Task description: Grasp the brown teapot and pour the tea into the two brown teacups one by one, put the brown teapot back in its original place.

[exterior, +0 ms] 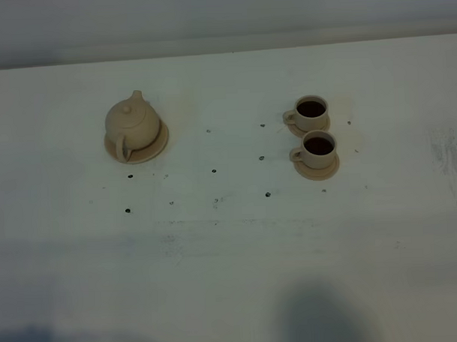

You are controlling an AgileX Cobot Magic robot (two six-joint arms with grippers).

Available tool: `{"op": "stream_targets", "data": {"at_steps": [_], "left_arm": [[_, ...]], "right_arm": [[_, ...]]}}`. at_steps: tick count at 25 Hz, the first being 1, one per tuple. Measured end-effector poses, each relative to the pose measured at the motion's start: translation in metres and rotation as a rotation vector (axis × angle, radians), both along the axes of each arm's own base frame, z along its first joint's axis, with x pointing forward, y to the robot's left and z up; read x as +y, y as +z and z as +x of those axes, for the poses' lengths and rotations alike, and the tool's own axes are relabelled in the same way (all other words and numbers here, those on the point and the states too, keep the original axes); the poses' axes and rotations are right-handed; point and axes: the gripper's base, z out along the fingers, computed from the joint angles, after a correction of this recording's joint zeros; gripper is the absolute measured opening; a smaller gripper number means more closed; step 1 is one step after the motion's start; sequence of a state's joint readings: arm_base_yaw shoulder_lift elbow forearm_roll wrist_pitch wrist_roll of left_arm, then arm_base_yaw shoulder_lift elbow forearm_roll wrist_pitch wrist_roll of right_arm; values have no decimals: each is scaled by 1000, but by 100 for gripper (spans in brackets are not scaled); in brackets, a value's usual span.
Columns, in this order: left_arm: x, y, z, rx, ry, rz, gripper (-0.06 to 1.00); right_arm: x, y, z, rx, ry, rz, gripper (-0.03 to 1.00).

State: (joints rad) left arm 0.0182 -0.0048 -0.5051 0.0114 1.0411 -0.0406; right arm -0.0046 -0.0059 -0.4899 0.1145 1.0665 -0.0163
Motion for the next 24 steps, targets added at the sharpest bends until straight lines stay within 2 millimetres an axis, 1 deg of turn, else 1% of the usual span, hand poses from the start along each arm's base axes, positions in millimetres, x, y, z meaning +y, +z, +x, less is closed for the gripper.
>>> {"op": "stream_targets", "data": {"at_steps": [24], "left_arm": [[0,0,0,0,-3,1,66]], "right_arm": [[0,0,0,0,0,0,47]]}}
